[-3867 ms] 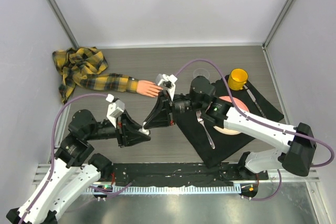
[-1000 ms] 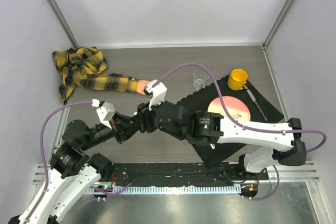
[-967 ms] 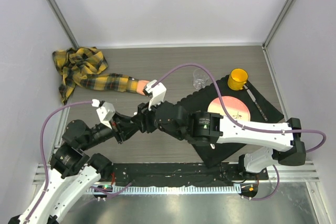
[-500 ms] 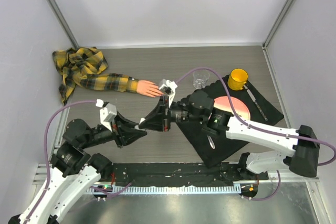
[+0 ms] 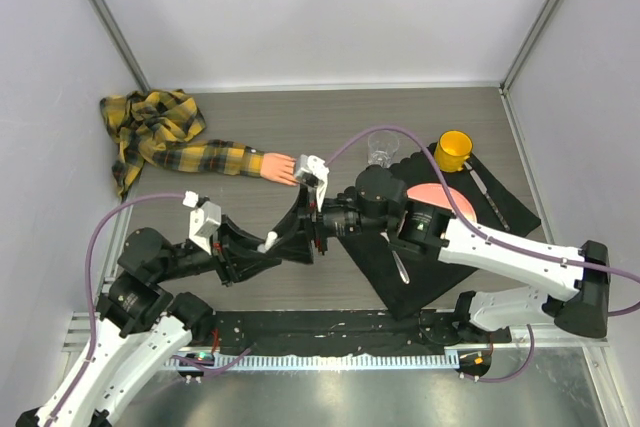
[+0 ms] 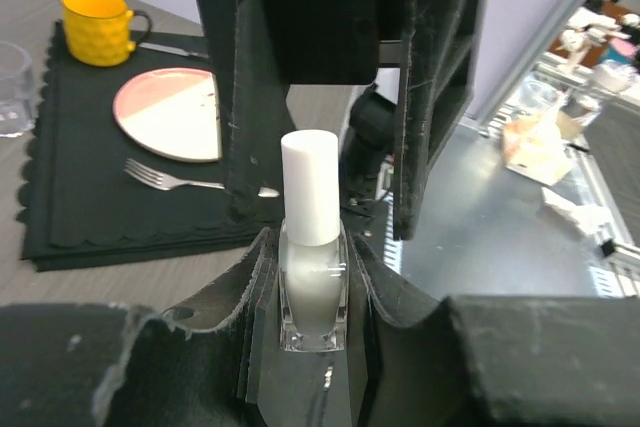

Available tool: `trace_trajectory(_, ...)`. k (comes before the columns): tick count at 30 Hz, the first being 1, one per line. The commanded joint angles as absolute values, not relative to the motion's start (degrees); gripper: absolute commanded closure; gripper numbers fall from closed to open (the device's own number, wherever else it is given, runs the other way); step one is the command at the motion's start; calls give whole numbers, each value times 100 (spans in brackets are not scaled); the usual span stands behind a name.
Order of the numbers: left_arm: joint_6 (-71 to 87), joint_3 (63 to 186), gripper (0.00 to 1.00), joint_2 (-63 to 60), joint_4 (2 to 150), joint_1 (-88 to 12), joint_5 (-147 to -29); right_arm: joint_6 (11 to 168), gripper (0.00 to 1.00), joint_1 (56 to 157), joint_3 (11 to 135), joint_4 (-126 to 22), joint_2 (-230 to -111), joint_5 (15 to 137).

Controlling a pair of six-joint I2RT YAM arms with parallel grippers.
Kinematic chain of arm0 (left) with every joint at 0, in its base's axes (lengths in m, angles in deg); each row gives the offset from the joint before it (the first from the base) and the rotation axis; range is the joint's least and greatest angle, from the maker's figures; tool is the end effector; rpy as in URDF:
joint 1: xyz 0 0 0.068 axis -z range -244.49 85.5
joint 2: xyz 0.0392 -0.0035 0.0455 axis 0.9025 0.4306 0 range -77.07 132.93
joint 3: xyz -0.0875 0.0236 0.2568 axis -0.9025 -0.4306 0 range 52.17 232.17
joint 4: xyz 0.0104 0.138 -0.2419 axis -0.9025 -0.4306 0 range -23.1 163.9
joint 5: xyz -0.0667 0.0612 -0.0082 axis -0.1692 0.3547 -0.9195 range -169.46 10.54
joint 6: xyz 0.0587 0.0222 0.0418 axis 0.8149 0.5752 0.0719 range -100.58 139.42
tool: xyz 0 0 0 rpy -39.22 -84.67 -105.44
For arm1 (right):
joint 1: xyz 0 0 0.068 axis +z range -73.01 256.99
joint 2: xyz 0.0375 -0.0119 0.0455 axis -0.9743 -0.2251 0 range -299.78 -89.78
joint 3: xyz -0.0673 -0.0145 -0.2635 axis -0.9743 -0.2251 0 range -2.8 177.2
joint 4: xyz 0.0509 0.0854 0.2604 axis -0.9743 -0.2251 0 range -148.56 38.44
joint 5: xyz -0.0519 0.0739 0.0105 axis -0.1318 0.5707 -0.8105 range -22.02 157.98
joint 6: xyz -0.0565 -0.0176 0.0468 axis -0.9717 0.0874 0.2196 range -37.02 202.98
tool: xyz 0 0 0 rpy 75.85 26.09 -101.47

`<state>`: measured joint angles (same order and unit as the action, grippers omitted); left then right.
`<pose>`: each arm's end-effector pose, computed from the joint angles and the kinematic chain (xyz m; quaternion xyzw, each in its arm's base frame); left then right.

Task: Paint the nails

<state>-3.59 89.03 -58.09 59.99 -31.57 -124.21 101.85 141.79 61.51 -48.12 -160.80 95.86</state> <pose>0.0780 -0.1038 0.3454 0.3318 0.6044 -0.5464 0.4754 0.1150 0.3139 0.3840 -0.4276 0.5851 0.5750 0.3797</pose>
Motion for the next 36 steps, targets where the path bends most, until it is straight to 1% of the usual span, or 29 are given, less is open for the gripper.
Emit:
trace_trajectory(1, 61, 9084, 100, -5765, 6029, -3145, -11981, 10476, 31, 14229, 6373, -5394, -15666, 8232)
trace_trajectory(4, 219, 9145, 100, -5747, 5862, -3145, -11682, 10793, 26, 14273, 6364, -5429, -15622, 7951)
trace_trajectory(8, 263, 9172, 100, -5756, 5756, -3145, -11470, 11083, 26, 14562, 6566, -5675, -15622, 6889)
trace_trajectory(9, 263, 9172, 100, -5782, 5747, -3145, -11400, 11153, 27, 14651, 6627, -5745, -15666, 6460)
trace_trajectory(10, 298, 9172, 100, -5791, 5729, -3136, -11356, 11232, 30, 14738, 6698, -5797, -15814, 6290)
trace_trajectory(11, 298, 9172, 100, -5791, 5712, -3145, -11330, 11277, 35, 14948, 6890, -5868, -15894, 6158)
trace_trajectory(12, 307, 9172, 100, -5782, 5703, -3145, -11312, 11294, 36, 15055, 7005, -6051, -16017, 5791)
trace_trajectory(14, 307, 9181, 100, -5765, 5694, -3136, -11286, 11269, 38, 15274, 7346, -6219, -16306, 5429)
trace_trajectory(16, 307, 9189, 100, -5756, 5685, -3145, -11286, 11190, 42, 15521, 7515, -6386, -16457, 5008)
trace_trajectory(18, 307, 9189, 100, -5756, 5685, -3145, -11286, 11180, 55, 15618, 7700, -6535, -16606, 4795)
trace_trajectory(19, 307, 9198, 100, -5747, 5685, -3145, -11286, 11189, 58, 15627, 7726, -6545, -16641, 4742)
trace_trajectory(22, 298, 9198, 100, -5791, 5677, -3145, -11286, 11207, 64, 15645, 7718, -6563, -16642, 4785)
trace_trajectory(24, 289, 9189, 100, -5834, 5685, -3145, -11285, 11215, 65, 15645, 7665, -6563, -16581, 4803)
trace_trajectory(25, 281, 9181, 100, -5852, 5694, -3145, -11303, 11207, 68, 15645, 7630, -6554, -16554, 4821)
trace_trajectory(27, 237, 9172, 100, -5852, 5738, -3136, -11417, 10954, 79, 15644, 7534, -6493, -16493, 4996)
trace_trajectory(28, 211, 9163, 100, -5861, 5764, -3145, -11487, 10769, 100, 15636, 7464, -6458, -16466, 5144)
trace_trajectory(29, 158, 9154, 100, -5861, 5860, -3145, -11688, 10524, 100, 15627, 7419, -6431, -16431, 5851)
trace_trajectory(30, 97, 9137, 100, -5861, 5913, -3145, -11820, 9651, 100, 15601, 7332, -6196, -16405, 6510)
trace_trajectory(32, -141, 9067, 100, -5852, 6228, -3145, -12241, 8960, 100, 15382, 6911, -5756, -16273, 8607)
trace_trajectory(33, -220, 9049, 100, -5844, 6343, -3145, -12618, 8809, 100, 15329, 6735, -5197, -16238, 10375)
trace_trajectory(34, -342, 9023, 100, -5826, 6423, -3145, -12726, 8825, 100, 15293, 6533, -4852, -16238, 10863)
trace_trajectory(36, -422, 8987, 100, -5861, 6581, -3145, -12911, 9026, 100, 15091, 6706, -4795, -16430, 11532)
